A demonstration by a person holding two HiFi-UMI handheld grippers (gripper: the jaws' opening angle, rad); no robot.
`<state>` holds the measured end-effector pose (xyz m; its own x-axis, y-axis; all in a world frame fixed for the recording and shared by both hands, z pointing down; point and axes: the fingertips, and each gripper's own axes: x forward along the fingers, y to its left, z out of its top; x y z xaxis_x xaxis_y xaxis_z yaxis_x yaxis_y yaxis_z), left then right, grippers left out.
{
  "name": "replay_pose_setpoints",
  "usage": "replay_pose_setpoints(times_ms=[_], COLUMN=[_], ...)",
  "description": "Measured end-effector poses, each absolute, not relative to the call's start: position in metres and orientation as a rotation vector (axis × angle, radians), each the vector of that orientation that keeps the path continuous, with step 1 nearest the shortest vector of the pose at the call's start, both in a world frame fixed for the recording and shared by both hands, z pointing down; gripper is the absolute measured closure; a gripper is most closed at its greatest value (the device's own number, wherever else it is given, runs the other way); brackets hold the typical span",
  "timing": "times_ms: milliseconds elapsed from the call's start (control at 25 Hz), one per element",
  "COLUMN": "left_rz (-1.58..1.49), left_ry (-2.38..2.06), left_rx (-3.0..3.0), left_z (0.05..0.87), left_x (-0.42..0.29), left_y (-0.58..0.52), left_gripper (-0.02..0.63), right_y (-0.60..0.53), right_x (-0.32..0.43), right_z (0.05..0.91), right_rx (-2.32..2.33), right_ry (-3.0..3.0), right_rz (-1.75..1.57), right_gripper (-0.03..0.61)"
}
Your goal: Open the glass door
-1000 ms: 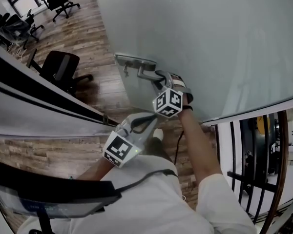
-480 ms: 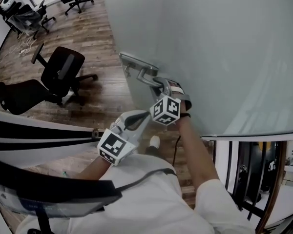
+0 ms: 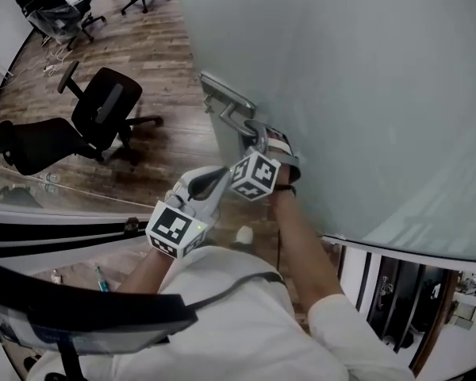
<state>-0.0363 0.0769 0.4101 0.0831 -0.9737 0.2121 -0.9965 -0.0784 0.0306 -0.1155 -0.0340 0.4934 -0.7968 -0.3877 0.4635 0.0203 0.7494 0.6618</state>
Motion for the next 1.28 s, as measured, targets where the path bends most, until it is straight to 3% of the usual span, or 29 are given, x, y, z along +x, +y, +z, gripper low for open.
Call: replay_pose_setpoints(times_ms=[280,520,1280], left_rz=[0.229,0.219,0.094], left_ry=[-2.142,-2.165,-2.036], left_rx=[2.081,2.043,2.218], left_z=[0.398,0.346,0.374], left_x=[-0.077,-0.072,-0.177], left_y=[0.056,-0.016,-0.142], left_gripper=[0.614,0.614,0.614], right_y=[-0.076,-0.149,-0.213], right_x=[-0.125,-0.100,-0.123], right_z=[0.497,0.447,0.479], right_rx=[0.306,0.336,0.453], right_ry=[-2.303,-2.286,-2.091], right_rz=[-0.838,-0.809,-0.832], right_gripper=[0.506,0.506,0.532])
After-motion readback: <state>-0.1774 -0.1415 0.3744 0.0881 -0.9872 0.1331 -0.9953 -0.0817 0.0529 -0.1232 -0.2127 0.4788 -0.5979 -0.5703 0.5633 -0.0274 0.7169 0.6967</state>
